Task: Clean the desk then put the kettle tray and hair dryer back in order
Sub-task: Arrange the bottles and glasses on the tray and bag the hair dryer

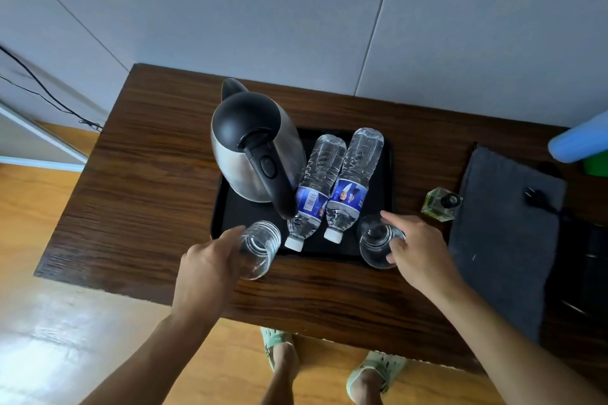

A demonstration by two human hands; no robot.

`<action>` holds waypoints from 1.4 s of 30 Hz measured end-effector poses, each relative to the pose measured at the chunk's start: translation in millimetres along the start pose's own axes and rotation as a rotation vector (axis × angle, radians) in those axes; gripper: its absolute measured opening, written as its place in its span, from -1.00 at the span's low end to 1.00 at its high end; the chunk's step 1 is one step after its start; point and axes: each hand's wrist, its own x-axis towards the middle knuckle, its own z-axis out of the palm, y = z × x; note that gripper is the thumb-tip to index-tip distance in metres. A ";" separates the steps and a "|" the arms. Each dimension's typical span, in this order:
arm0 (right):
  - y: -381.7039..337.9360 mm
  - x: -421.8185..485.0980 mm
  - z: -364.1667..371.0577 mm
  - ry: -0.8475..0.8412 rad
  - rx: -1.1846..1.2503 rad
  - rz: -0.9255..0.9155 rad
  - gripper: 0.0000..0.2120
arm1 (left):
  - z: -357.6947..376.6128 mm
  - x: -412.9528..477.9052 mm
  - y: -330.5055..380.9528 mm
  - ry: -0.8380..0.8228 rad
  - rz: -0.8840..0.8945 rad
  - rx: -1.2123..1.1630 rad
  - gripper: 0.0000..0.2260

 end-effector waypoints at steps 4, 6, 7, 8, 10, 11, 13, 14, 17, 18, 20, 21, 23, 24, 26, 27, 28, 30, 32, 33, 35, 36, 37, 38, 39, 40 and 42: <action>5.0 -31.8 -2.9 -0.072 0.042 0.063 -0.55 | 1.2 -19.3 20.2 -0.135 0.032 0.005 -0.76; 9.3 -48.0 -0.8 -0.126 0.048 0.098 -0.57 | 11.8 -29.0 37.1 -0.240 0.021 -0.040 -0.83; 11.5 -54.8 2.3 -0.147 0.046 0.110 -0.58 | 19.4 -33.2 44.3 -0.285 0.005 -0.057 -0.83; 13.2 -60.2 5.9 -0.161 0.030 0.117 -0.58 | 27.0 -36.5 51.7 -0.317 -0.007 -0.069 -0.79; 17.7 -66.4 15.8 -0.186 0.024 0.130 -0.58 | 43.0 -41.4 62.9 -0.353 -0.031 -0.079 -0.68; 19.7 -67.9 20.5 -0.191 0.054 0.144 -0.57 | 49.9 -42.9 67.9 -0.368 -0.053 -0.082 -0.66; 23.0 -70.1 27.0 -0.194 0.096 0.170 -0.56 | 61.3 -45.5 75.0 -0.377 -0.095 -0.091 -0.70; 24.9 -71.1 28.8 -0.187 0.106 0.177 -0.55 | 66.3 -46.4 76.3 -0.369 -0.104 -0.099 -0.74; 25.2 -73.6 26.5 -0.187 0.168 0.198 -0.55 | 75.2 -46.4 76.4 -0.322 -0.097 -0.135 -0.85; 23.6 -74.7 23.5 -0.195 0.180 0.186 -0.57 | 75.6 -45.0 76.2 -0.312 -0.085 -0.149 -0.82; 20.4 -76.6 13.3 -0.215 0.100 0.146 -0.54 | 72.5 -42.0 73.4 -0.278 -0.070 -0.176 -0.70; 18.9 -75.8 6.0 -0.206 -0.047 0.112 -0.48 | 68.0 -39.7 72.1 -0.233 -0.072 -0.172 -0.66; 14.2 -69.6 -10.1 -0.118 -0.318 0.042 -0.43 | 57.3 -32.4 66.2 -0.069 -0.110 -0.148 -0.72; 8.7 -62.7 -18.7 -0.048 -0.366 0.008 -0.46 | 55.0 -27.3 60.7 0.004 -0.160 -0.135 -0.78; -5.5 -41.6 -29.2 0.074 -0.378 -0.102 -0.55 | 55.1 -13.5 51.9 -0.007 -0.302 -0.098 -0.66; -11.9 -27.3 -27.9 0.101 -0.387 -0.167 -0.55 | 58.6 -6.5 48.5 -0.078 -0.344 -0.076 -0.57; -19.1 -11.3 -24.0 0.117 -0.414 -0.235 -0.51 | 62.6 0.3 48.6 -0.160 -0.368 -0.060 -0.49; -33.7 19.7 -11.0 0.137 -0.503 -0.386 -0.36 | 70.4 12.1 53.0 -0.291 -0.386 -0.033 -0.41; -43.9 44.3 0.1 0.097 -0.618 -0.521 -0.28 | 77.6 20.4 54.7 -0.318 -0.367 0.006 -0.45; -45.5 54.1 4.3 0.067 -0.682 -0.555 -0.26 | 80.5 23.4 54.7 -0.305 -0.361 0.017 -0.49; -42.5 69.3 10.4 0.020 -0.792 -0.582 -0.27 | 84.0 24.8 55.0 -0.272 -0.360 -0.010 -0.59; -40.2 73.7 11.9 0.035 -0.828 -0.606 -0.29 | 84.4 23.2 56.4 -0.256 -0.348 -0.029 -0.63; -36.7 77.0 12.9 0.059 -0.872 -0.632 -0.34 | 84.3 20.9 58.4 -0.235 -0.324 -0.044 -0.67; -31.9 79.8 14.0 0.088 -0.914 -0.664 -0.40 | 82.7 17.9 61.8 -0.205 -0.295 -0.054 -0.70; -26.8 81.5 14.3 0.111 -0.943 -0.708 -0.46 | 81.0 14.5 65.0 -0.165 -0.264 -0.062 -0.71; -20.8 82.7 13.6 0.125 -0.943 -0.758 -0.50 | 78.2 10.8 70.2 -0.125 -0.236 -0.059 -0.69; -8.7 81.2 8.2 0.163 -0.864 -0.846 -0.56 | 73.4 3.7 80.4 -0.054 -0.186 -0.021 -0.57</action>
